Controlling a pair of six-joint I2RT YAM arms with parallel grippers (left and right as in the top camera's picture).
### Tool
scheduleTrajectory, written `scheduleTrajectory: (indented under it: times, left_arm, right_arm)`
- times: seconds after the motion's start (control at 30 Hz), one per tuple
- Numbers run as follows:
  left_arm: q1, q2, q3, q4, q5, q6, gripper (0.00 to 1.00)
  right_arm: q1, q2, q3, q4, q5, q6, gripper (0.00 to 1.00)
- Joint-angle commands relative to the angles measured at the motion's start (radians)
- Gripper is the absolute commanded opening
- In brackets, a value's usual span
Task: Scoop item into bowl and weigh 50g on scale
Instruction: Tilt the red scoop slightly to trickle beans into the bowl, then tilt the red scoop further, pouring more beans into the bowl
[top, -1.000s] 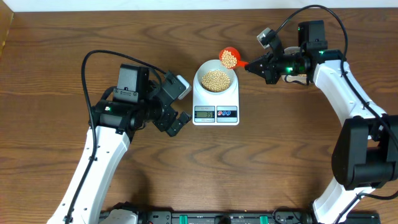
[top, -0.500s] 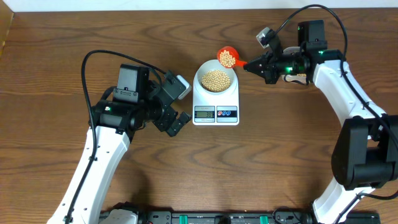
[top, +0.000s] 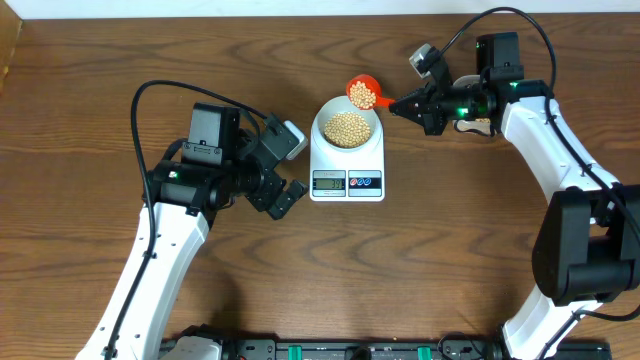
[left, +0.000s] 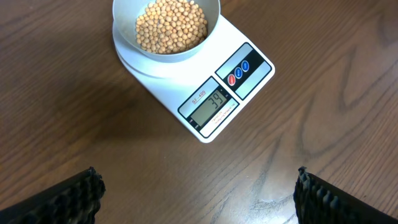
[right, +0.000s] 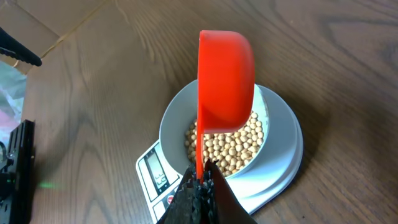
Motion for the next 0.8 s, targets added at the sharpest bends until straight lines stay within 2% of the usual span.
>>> scheduleTrajectory:
  times: [0.0,0.2,0.33,0.47,0.6,0.77]
  left_arm:
    - [0.004,0.006,0.022,0.000,0.009,0.017,1.00]
    - [0.004,0.006,0.022,0.000,0.010,0.017,1.00]
    - [0.004,0.006,0.022,0.000,0.009,0.017,1.00]
    - [0.004,0.006,0.022,0.000,0.009,0.017,1.00]
    - [0.004,0.006,0.022,0.001,0.009,0.017,1.00]
    - [0.004,0.006,0.022,0.000,0.009,0.017,1.00]
  right_arm:
    - [0.005,0.009,0.005,-0.001,-0.005,-0.018,0.01]
    - [0.013,0.009,0.005,-0.002,0.030,-0.044,0.01]
    - [0.013,0.008,0.005,0.002,-0.041,-0.044,0.01]
    - [0.014,0.008,0.004,-0.005,0.001,-0.045,0.01]
    - [0.013,0.008,0.005,0.007,-0.098,-0.045,0.01]
    - [0.017,0.009,-0.002,0.000,0.008,-0.048,0.01]
